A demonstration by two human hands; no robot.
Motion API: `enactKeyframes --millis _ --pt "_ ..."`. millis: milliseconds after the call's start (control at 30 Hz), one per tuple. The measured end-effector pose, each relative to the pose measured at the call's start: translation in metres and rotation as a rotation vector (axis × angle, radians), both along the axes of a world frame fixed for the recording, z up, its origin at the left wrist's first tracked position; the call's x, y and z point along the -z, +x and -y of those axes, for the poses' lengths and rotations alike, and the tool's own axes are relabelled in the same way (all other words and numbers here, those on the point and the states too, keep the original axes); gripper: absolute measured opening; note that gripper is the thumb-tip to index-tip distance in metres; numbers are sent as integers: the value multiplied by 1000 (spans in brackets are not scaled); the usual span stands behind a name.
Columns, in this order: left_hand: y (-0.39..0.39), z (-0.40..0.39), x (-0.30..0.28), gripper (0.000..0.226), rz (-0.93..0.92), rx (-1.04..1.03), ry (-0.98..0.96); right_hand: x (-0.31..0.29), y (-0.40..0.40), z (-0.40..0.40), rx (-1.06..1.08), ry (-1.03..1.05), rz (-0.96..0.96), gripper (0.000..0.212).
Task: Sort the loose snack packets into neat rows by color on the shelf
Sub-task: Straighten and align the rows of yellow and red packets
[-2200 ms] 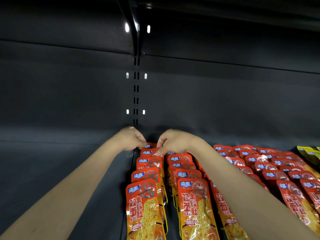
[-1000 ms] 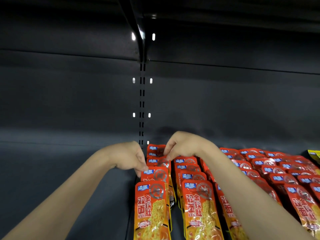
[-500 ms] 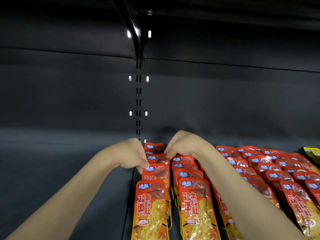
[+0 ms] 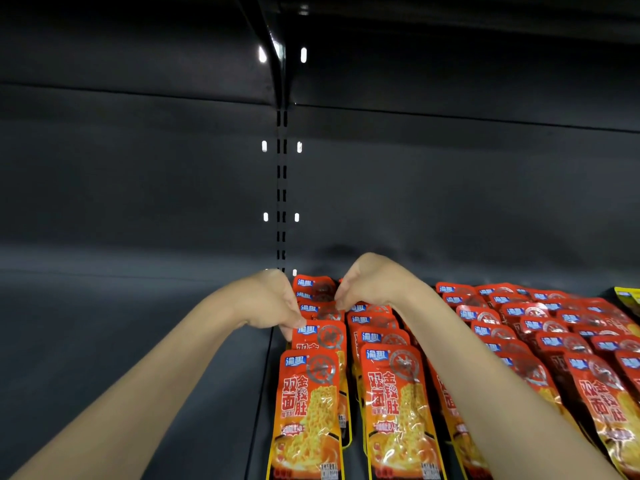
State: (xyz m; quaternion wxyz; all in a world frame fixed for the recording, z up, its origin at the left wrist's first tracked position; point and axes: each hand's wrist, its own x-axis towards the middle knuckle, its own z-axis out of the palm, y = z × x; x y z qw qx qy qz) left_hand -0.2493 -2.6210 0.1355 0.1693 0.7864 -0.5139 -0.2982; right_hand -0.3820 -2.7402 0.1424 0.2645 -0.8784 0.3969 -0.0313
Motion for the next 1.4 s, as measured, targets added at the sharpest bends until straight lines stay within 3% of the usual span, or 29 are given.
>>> enactKeyframes --millis 233,433,800,1133,1267,1400 --pt "5 -15 -5 15 64 17 15 -5 -4 -7 -9 -78 16 16" --pt "-2 -37 5 19 41 120 136 -16 -10 -15 -147 -70 -60 14" --pt "-14 -38 12 12 -112 -8 -27 -6 -6 -16 -208 -22 -173 11" --pt "-15 -34 7 16 -87 -8 5 -6 -8 -16 -196 -7 -131 7" --pt "3 -29 6 15 85 -101 -24 -10 -9 -14 -120 -69 -50 20" --pt "7 -20 13 19 245 -143 7 -16 0 -11 -86 -163 -10 15"
